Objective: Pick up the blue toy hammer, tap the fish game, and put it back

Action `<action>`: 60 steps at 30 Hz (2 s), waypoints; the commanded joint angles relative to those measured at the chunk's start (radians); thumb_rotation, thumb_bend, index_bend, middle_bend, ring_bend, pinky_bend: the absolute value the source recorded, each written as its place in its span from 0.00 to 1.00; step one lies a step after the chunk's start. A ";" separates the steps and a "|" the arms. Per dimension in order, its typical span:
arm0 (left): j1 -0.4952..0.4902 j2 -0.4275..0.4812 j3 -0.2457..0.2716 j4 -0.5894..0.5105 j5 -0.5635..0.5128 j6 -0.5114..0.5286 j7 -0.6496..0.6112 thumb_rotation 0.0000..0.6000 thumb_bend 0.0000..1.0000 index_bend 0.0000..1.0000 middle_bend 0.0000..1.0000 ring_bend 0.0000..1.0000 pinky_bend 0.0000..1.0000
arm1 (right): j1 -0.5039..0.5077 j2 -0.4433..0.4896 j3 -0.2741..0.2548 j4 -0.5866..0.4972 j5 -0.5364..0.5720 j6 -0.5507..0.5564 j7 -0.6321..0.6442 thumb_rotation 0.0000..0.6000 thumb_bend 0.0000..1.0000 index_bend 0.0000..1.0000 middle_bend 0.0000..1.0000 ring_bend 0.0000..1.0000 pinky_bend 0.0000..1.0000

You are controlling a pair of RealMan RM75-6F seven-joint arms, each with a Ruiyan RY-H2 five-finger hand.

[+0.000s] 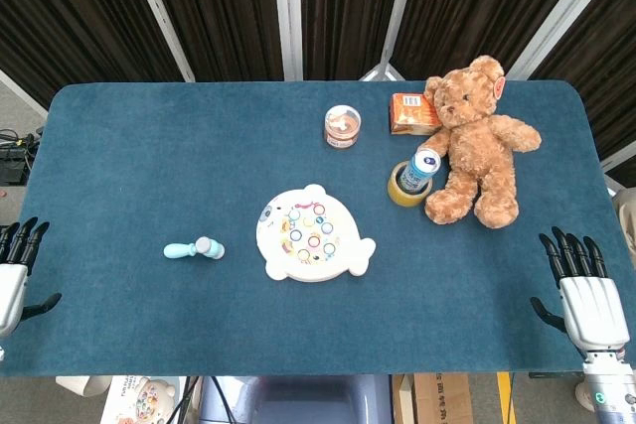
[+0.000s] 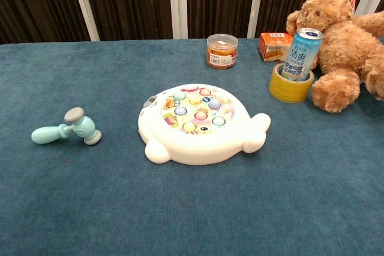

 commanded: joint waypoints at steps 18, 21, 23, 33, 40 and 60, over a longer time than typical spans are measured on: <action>0.002 0.013 0.003 -0.013 -0.023 -0.020 -0.015 1.00 0.00 0.00 0.00 0.00 0.02 | 0.010 0.000 -0.005 -0.013 0.006 -0.028 -0.002 1.00 0.24 0.00 0.00 0.00 0.00; 0.002 0.014 0.005 -0.019 -0.024 -0.023 -0.008 1.00 0.00 0.00 0.00 0.00 0.02 | 0.009 0.002 -0.005 -0.012 0.003 -0.023 0.006 1.00 0.24 0.00 0.00 0.00 0.00; 0.001 0.016 0.005 -0.025 -0.026 -0.025 -0.002 1.00 0.00 0.00 0.00 0.00 0.02 | 0.010 0.003 -0.005 -0.010 0.003 -0.025 0.013 1.00 0.24 0.00 0.00 0.00 0.00; -0.055 0.014 -0.030 -0.130 -0.023 -0.056 0.086 1.00 0.10 0.05 0.00 0.00 0.04 | 0.006 0.008 -0.017 -0.023 -0.003 -0.030 0.018 1.00 0.24 0.00 0.00 0.00 0.00; -0.169 -0.033 -0.113 -0.270 -0.200 -0.177 0.223 1.00 0.22 0.19 0.00 0.00 0.07 | 0.004 0.010 -0.018 -0.029 0.000 -0.032 0.033 1.00 0.24 0.00 0.00 0.00 0.00; -0.362 -0.304 -0.153 -0.187 -0.497 -0.186 0.558 1.00 0.30 0.42 0.05 0.00 0.10 | -0.001 0.019 -0.016 -0.043 0.020 -0.039 0.069 1.00 0.23 0.00 0.00 0.00 0.00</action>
